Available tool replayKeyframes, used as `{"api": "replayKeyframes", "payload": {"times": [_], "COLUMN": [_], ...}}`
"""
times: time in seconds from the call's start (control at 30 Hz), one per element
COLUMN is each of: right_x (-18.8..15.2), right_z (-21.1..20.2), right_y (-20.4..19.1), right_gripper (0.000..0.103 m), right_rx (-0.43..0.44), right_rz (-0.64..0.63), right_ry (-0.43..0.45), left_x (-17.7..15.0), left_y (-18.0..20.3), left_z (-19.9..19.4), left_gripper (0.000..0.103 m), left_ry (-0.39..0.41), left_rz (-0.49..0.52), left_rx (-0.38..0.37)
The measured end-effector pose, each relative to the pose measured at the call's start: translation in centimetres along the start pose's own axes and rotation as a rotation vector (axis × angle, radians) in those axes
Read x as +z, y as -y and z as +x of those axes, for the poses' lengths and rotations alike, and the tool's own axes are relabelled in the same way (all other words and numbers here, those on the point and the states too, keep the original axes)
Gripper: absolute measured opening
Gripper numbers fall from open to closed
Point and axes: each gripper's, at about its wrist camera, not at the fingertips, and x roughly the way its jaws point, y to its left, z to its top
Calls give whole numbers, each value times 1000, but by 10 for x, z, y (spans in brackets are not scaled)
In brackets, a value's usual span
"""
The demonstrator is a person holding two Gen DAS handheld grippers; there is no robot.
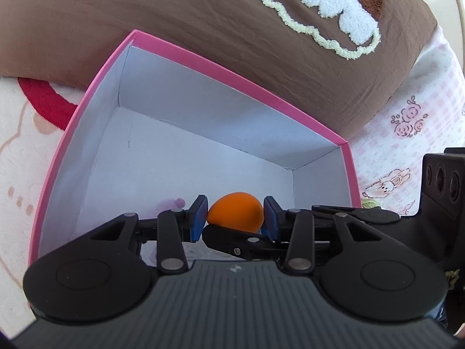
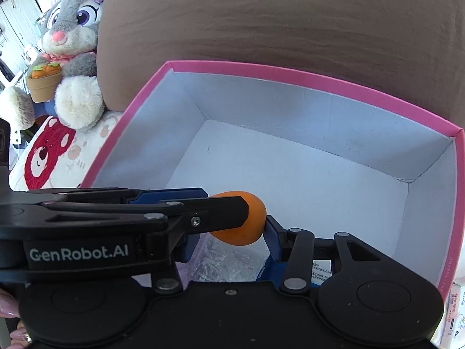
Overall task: Organize objects
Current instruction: 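Lower the orange sponge into the pink box beside the plush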
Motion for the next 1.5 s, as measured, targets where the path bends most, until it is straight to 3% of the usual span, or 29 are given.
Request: {"api": "replayKeyframes", "payload": {"times": [0.57, 0.7, 0.93, 1.03, 1.33, 1.5], "right_x": [0, -2, 1, 2, 1, -3], "right_z": [12, 10, 17, 19, 18, 12], "right_y": [-3, -4, -3, -8, -6, -5], "right_gripper": [55, 58, 58, 56, 57, 59], "right_rx": [-8, -4, -15, -24, -43, -18], "right_rz": [-52, -64, -58, -88, -63, -62], "right_ry": [-16, 3, -2, -13, -2, 1], "left_x": [-1, 1, 0, 1, 1, 2], "left_y": [-19, -25, -30, -40, -41, -41], "left_z": [6, -1, 4, 7, 9, 5], "left_gripper": [41, 41, 40, 40, 44, 47], "left_ry": [-28, -29, -17, -34, -31, -82], "left_rz": [-35, -68, -61, -110, -81, -88], "left_rx": [-6, -53, -11, -51, 0, 18]}}
